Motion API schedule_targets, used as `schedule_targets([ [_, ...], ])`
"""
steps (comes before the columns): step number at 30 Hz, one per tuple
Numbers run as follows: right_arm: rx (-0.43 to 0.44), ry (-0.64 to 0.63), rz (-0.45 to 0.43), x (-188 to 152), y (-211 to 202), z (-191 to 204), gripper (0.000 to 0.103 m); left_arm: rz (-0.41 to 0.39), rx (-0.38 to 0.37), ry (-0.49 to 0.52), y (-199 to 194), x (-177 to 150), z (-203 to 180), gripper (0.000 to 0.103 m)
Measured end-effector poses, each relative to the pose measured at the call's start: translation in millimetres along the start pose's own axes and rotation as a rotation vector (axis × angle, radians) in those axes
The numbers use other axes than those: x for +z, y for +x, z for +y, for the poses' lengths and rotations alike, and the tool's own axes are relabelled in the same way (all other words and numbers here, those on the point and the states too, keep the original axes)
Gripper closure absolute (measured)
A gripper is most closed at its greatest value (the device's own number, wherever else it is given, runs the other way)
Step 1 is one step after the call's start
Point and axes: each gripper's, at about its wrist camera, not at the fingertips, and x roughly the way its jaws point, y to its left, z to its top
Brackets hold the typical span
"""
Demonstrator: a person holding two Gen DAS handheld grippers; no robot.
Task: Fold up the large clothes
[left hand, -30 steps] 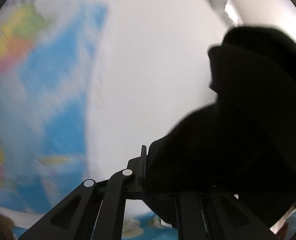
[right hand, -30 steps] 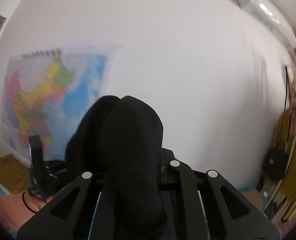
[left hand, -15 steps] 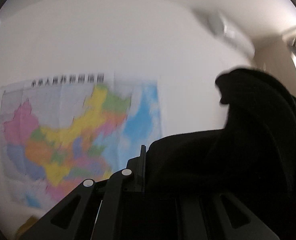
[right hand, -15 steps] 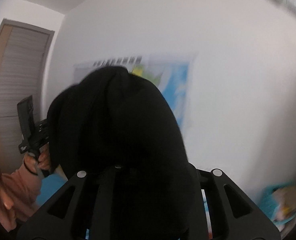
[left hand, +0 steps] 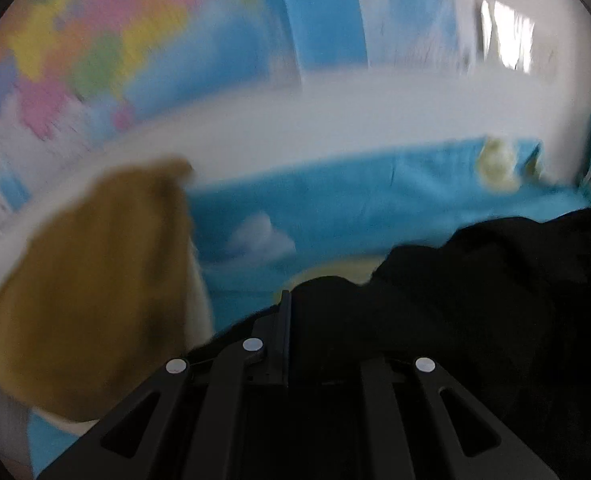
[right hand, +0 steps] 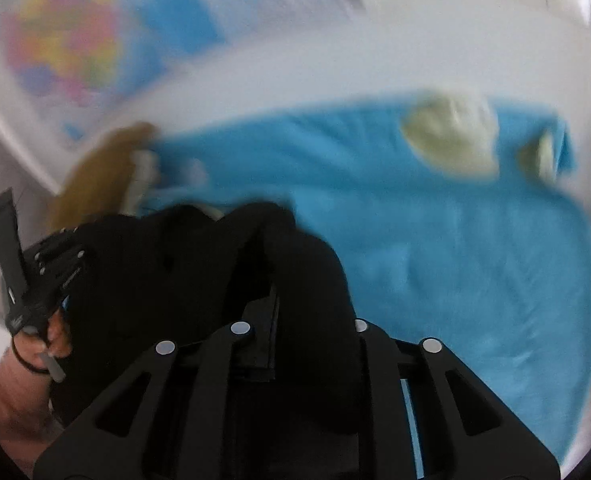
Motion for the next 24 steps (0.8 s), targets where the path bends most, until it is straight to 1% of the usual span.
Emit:
schedule_targets([
  [1, -0.002, 0.021, 0.009, -0.9, 0.8, -7.2, 0.057, 0.025, 0.0, -0.022, 12.5, 0.9, 4.7, 0.095],
  [2, 0.0, 0.036, 0.006, -5.7, -2.0, -14.7, 0.037, 0.043, -0.024, -0.039, 19.5, 1.7, 9.5, 0.095],
  [3, -0.002, 0.036, -0.005, -7.5, -9.5, -19.7, 0.025, 0.059, -0.046, -0.045, 22.7, 1.3, 12.6, 0.095],
  [5, 0.009, 0.022, -0.006, -17.0, -24.6, -20.4, 0.024, 0.076, -0.054, -0.056, 28.8, 4.9, 25.1, 0.094],
  [6, 0.028, 0.022, -0.008, -23.3, -33.5, -25.7, 0.023, 0.084, -0.076, -0.052, 29.1, 6.8, 30.0, 0.093],
  [7, 0.053, 0.023, -0.006, -30.0, -38.8, -30.9, 0.023, 0.099, -0.107, -0.044, 29.8, 8.1, 34.0, 0.087],
  [8, 0.064, 0.018, 0.007, -36.6, -40.0, -33.4, 0.023, 0.114, -0.132, -0.036, 31.8, 0.5, 28.6, 0.071],
  [9, 0.048, 0.019, 0.012, -42.2, -40.2, -34.0, 0.038, 0.125, -0.151, -0.027, 33.2, 0.1, 29.5, 0.062],
  [10, 0.058, 0.018, 0.025, -46.1, -39.6, -31.2, 0.058, 0.131, -0.16, -0.018, 36.8, -3.5, 29.1, 0.055],
  [11, 0.038, 0.013, 0.037, -47.0, -42.3, -31.6, 0.097, 0.132, -0.158, -0.005, 39.3, -5.8, 27.7, 0.055],
  [12, -0.014, 0.004, 0.015, -47.2, -52.7, -29.5, 0.099, 0.135, -0.163, 0.009, 41.9, -8.5, 23.4, 0.055],
  [13, -0.052, -0.04, -0.043, -41.5, -73.5, -23.9, 0.099, 0.139, -0.163, 0.019, 43.8, -7.8, 21.1, 0.055],
  [14, -0.061, -0.05, -0.088, -38.0, -90.4, -22.8, 0.099, 0.139, -0.162, 0.02, 46.2, -7.4, 19.0, 0.055],
  [15, -0.069, -0.048, -0.153, -29.3, -117.7, -23.3, 0.099, 0.138, -0.17, 0.024, 47.7, -6.3, 16.3, 0.056],
  [16, -0.1, -0.067, -0.183, -23.4, -133.3, -23.5, 0.099, 0.133, -0.179, 0.04, 48.1, -5.7, 13.0, 0.055],
  [17, -0.162, -0.095, -0.198, -19.7, -141.0, -22.9, 0.099, 0.131, -0.183, 0.05, 48.9, -5.3, 10.2, 0.054],
  [18, -0.247, -0.112, -0.189, -16.5, -140.1, -25.6, 0.096, 0.134, -0.194, 0.054, 50.1, -4.9, 7.4, 0.051],
  [19, -0.279, -0.094, -0.152, -16.2, -133.6, -33.8, 0.094, 0.141, -0.205, 0.06, 51.5, -4.7, 5.0, 0.046],
  [20, -0.319, -0.062, -0.036, -15.0, -114.7, -47.2, 0.082, 0.148, -0.204, 0.075, 53.1, -4.5, 1.5, 0.046],
  [21, -0.374, -0.042, 0.069, -15.8, -97.4, -59.4, 0.067, 0.149, -0.192, 0.092, 53.4, -3.1, -0.4, 0.046],
  [22, -0.41, -0.034, 0.087, -17.6, -93.8, -65.9, 0.066, 0.144, -0.182, 0.112, 53.9, -1.8, -2.2, 0.045],
  [23, -0.425, -0.03, 0.085, -17.6, -94.6, -69.9, 0.063, 0.143, -0.187, 0.122, 53.2, -0.2, -2.1, 0.038],
  [24, -0.404, -0.023, 0.063, -15.7, -99.9, -70.8, 0.045, 0.141, -0.197, 0.127, 52.1, 2.3, -0.6, 0.035],
])
